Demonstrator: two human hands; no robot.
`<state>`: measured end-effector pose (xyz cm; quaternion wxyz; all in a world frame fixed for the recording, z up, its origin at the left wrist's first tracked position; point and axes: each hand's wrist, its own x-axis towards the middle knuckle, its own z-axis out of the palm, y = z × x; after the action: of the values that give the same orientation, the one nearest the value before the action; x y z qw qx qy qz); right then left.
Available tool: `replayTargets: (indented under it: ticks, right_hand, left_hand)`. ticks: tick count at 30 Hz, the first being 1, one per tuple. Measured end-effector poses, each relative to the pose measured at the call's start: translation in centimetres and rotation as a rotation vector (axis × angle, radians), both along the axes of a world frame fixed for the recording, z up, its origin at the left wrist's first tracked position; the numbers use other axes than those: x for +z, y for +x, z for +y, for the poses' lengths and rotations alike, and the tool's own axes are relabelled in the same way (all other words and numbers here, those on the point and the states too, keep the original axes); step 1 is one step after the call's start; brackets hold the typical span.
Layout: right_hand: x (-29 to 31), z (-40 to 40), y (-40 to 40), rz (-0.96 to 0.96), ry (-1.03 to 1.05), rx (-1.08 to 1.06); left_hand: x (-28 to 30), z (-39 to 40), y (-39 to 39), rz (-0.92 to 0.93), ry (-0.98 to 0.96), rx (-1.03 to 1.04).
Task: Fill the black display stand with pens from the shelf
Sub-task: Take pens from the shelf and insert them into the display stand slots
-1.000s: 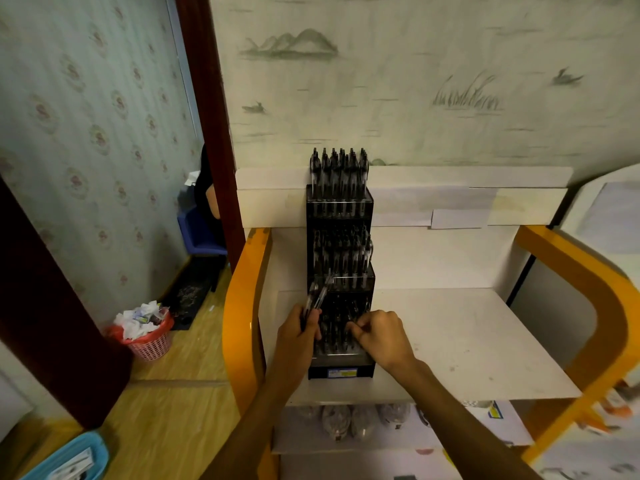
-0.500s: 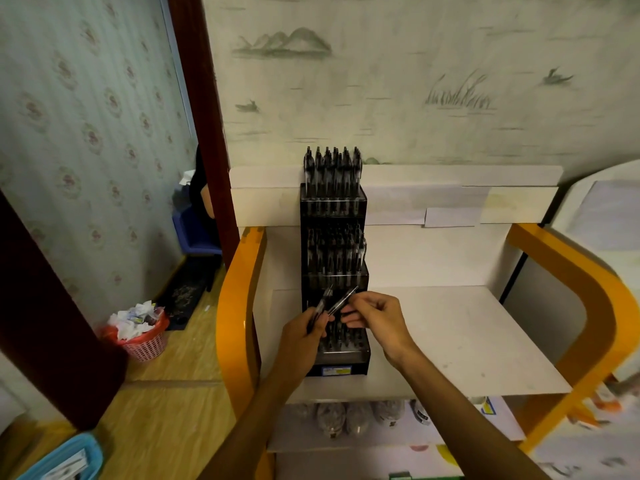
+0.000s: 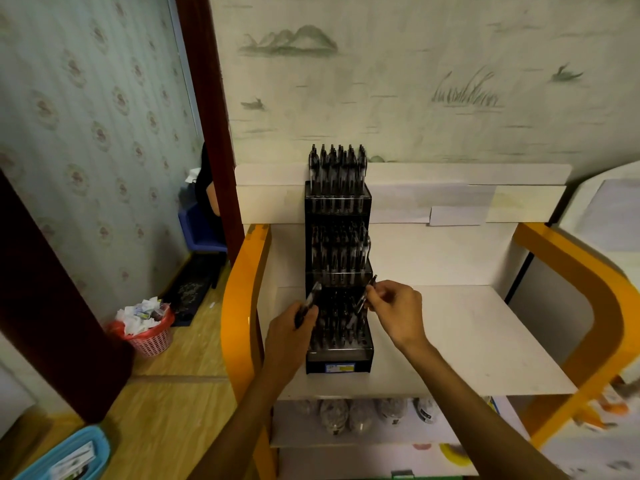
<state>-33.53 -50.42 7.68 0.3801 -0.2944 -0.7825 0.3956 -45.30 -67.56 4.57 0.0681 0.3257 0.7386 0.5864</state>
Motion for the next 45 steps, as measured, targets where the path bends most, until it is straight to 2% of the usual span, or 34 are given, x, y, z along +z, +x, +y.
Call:
replayTargets:
  ticks: [3, 8, 14, 22, 25, 30, 33, 36, 39, 45]
  right_hand:
    - [-0.2, -0.2, 0.0, -0.107, 0.188, -0.004]
    - [-0.7, -1.0, 0.0, -0.173, 0.288, 0.020]
    - [-0.5, -1.0, 0.0, -0.218, 0.318, 0.032]
    - [-2.6, -1.8, 0.0, -0.440, 0.269, 0.069]
    - [-3.3, -2.0, 0.1, -0.468, 0.269, 0.050]
    - [-2.8, -1.5, -0.1, -0.541, 0.257, 0.019]
    - [-2.6, -1.8, 0.0, -0.437, 0.120, 0.049]
    - [-1.6, -2.5, 0.0, -0.110, -0.271, 0.221]
    - [0.0, -3.0, 0.0, 0.062, -0.521, 0.354]
    - [0.5, -3.0, 0.2, 0.117, -0.539, 0.321]
  left_hand:
    - [0.0, -0.1, 0.0, 0.001, -0.017, -0.024]
    - [-0.3, -0.2, 0.2, -0.023, 0.014, -0.020]
    - [0.0, -0.3, 0.2, -0.012, 0.057, -0.031]
    - [0.0, -0.2, 0.3, -0.006, 0.026, -0.060]
    - [-0.2, -0.2, 0.3, -0.005, 0.003, -0.064]
    - [-0.5, 0.0, 0.3, 0.086, -0.019, -0.079]
    - [-0.6, 0.2, 0.3, 0.127, -0.032, -0.094]
    - [-0.7, 0.6, 0.1, 0.133, -0.074, -0.122]
    - [-0.8, 1.0, 0.3, 0.152, -0.133, -0.159]
    - [-0.7, 1.3, 0.7, 0.290, -0.230, -0.222]
